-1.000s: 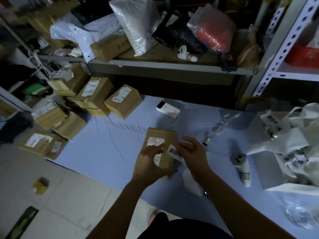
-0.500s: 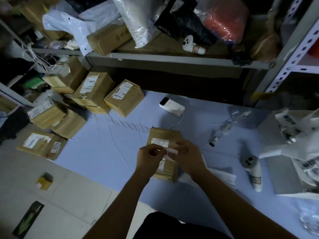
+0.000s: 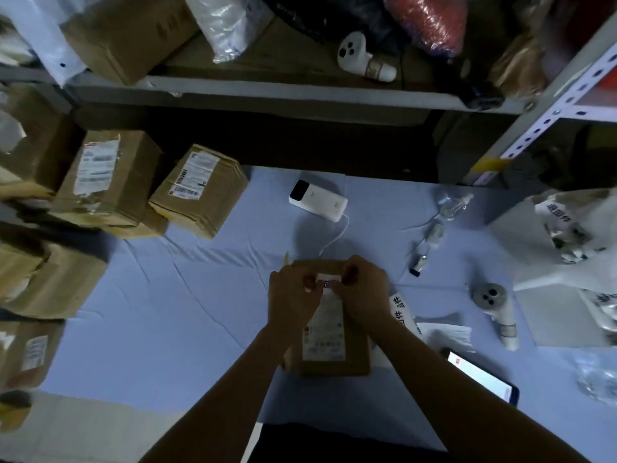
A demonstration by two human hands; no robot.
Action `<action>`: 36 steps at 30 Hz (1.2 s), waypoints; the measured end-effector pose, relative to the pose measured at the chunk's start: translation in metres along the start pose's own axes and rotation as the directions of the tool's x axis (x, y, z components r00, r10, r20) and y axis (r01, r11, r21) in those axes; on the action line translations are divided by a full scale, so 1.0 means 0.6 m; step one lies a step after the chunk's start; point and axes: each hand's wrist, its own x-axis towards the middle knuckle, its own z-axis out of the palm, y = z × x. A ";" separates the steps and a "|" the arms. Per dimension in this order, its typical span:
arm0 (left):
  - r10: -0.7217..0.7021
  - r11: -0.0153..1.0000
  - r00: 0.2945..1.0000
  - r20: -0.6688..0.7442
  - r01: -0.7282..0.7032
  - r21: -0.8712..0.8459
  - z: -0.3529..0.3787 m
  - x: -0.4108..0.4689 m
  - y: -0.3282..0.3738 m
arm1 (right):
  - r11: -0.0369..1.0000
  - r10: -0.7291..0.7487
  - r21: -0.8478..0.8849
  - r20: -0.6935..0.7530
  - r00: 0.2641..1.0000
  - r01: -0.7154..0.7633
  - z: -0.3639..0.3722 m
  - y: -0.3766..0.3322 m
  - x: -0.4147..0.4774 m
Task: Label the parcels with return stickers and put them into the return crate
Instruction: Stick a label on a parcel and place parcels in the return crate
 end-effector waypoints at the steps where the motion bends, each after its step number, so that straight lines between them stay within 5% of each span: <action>1: 0.023 1.000 0.999 0.028 -0.023 -0.007 0.000 0.006 -0.004 | 0.998 -0.018 -0.052 -0.002 1.000 0.018 0.004 -0.001 0.001; 7: 0.184 0.983 0.960 0.211 -0.183 -0.025 0.005 0.018 -0.062 | 0.957 -0.014 -0.290 -0.091 0.996 -0.013 0.014 0.024 -0.016; 12: 0.264 0.964 0.952 0.157 -0.256 -0.070 -0.008 0.012 -0.094 | 0.995 0.078 -0.044 -0.118 0.990 -0.084 0.007 0.065 -0.038; 15: 0.045 0.976 0.995 0.086 -0.026 -0.217 -0.027 -0.005 -0.100 | 0.974 0.169 0.169 -0.108 0.980 -0.150 0.003 0.073 -0.052; 18: -0.224 0.874 0.949 0.222 0.296 -0.385 -0.040 -0.034 -0.115 | 0.888 0.274 0.386 -0.007 0.962 -0.250 -0.001 0.075 -0.065; 22: -0.188 0.720 0.861 0.472 0.448 -0.530 -0.034 -0.090 -0.108 | 0.863 0.234 0.453 0.032 0.972 -0.223 -0.006 0.062 -0.090; 28: -0.294 0.633 0.904 0.309 0.426 -0.646 -0.104 -0.195 -0.083 | 0.779 0.037 0.615 0.142 0.989 -0.117 0.020 0.010 -0.147; 36: -0.475 0.602 0.877 0.074 0.385 -0.699 -0.294 -0.393 -0.135 | 0.769 -0.250 0.640 0.276 0.928 0.017 0.133 -0.116 -0.302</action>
